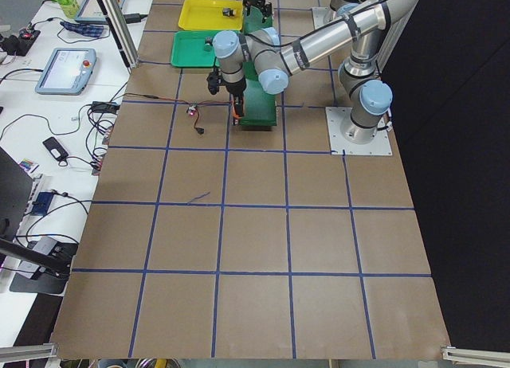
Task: Sort buttons by color to trays
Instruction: 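Set the orange cylinder on the belt while the right gripper returns, then grasp the yellow button with the right gripper while the left gripper lifts away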
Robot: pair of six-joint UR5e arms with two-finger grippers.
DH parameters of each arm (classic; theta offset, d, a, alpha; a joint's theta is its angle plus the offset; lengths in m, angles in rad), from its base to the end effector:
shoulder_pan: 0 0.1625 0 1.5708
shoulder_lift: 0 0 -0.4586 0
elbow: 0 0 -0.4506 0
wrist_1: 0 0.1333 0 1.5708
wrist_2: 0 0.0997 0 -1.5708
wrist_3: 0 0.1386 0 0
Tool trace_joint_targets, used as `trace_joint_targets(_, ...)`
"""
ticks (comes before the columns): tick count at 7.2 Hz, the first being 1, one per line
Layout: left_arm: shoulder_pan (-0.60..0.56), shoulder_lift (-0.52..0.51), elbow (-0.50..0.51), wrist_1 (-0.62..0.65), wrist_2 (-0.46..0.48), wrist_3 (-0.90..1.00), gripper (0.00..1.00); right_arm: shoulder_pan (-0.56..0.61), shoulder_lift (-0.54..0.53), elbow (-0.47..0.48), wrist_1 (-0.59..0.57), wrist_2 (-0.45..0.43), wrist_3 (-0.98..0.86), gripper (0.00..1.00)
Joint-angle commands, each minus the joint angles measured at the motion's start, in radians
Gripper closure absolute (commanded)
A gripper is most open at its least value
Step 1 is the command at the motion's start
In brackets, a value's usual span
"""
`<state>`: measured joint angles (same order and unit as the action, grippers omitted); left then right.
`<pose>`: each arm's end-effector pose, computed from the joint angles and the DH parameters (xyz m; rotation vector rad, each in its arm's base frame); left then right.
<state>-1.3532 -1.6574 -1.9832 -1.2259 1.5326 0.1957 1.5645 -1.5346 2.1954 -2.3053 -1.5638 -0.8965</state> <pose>-0.0247 -0.5304 0.2516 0.0381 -3.0646 -0.2196 0.1312 -0.4828 0.2134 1.3410 -2.8103 0.1080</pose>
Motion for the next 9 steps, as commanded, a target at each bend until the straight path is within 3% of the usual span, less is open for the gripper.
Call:
trace_joint_targets(1, -0.072, 0.073, -0.115, 0.003, -0.012, -0.053, 0.76, 0.0, 0.001, -0.002, 0.007, -0.008, 0.327, 0.0)
trace_joint_targets(2, -0.073, 0.058, -0.132, 0.031, -0.012, -0.062, 0.75, 0.002, -0.001, -0.002, 0.009, -0.005, 0.455, 0.0)
trace_joint_targets(3, -0.075, 0.042, -0.135, 0.061, -0.012, -0.065, 0.49, 0.003, -0.002, -0.006, 0.009, -0.015, 0.556, 0.0)
trace_joint_targets(4, -0.075, 0.041, -0.135, 0.068, -0.012, -0.068, 0.04, 0.005, -0.007, -0.011, 0.01, -0.01, 0.633, 0.0)
trace_joint_targets(8, -0.067, 0.064, -0.109, 0.057, -0.005, -0.038, 0.0, 0.011, -0.013, -0.009, 0.015, 0.01, 0.737, 0.0)
trace_joint_targets(9, -0.073, 0.065, -0.083, 0.037, -0.005, -0.044, 0.0, 0.011, -0.013, -0.011, 0.004, 0.066, 0.782, 0.0)
